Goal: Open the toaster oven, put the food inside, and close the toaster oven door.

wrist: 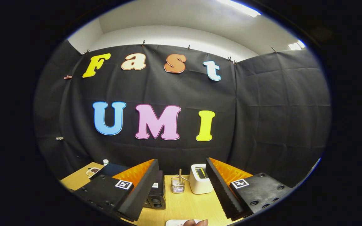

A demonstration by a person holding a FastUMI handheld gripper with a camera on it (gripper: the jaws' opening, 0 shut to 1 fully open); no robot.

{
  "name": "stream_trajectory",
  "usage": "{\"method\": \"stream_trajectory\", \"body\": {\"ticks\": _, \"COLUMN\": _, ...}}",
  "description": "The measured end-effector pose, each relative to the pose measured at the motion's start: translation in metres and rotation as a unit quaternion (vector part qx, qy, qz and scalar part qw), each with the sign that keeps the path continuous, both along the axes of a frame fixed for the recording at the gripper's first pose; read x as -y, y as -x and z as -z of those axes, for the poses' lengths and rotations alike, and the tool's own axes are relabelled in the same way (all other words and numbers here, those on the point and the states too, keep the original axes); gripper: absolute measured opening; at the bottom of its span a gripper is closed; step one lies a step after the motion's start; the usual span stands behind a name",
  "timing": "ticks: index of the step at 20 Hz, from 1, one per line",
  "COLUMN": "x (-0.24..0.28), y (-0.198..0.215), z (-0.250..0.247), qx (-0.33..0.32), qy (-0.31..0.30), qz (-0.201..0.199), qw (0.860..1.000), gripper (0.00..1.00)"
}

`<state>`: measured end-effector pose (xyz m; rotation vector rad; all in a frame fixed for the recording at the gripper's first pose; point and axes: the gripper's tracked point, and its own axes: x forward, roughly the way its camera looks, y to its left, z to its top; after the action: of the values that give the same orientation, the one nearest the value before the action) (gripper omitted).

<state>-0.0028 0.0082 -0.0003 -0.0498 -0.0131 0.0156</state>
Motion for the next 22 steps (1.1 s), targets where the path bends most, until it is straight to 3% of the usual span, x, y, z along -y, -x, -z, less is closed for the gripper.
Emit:
{"method": "stream_trajectory", "body": {"ticks": 12, "x": -0.030, "y": 0.001, "z": 0.010, "qx": -0.009, "qy": -0.002, "qz": -0.019, "qw": 1.000, "gripper": 0.98}}
{"method": "stream_trajectory", "body": {"ticks": 22, "x": -0.117, "y": -0.009, "z": 0.056, "qx": -0.056, "qy": -0.037, "qz": -0.054, "qw": 0.996, "gripper": 0.98}}
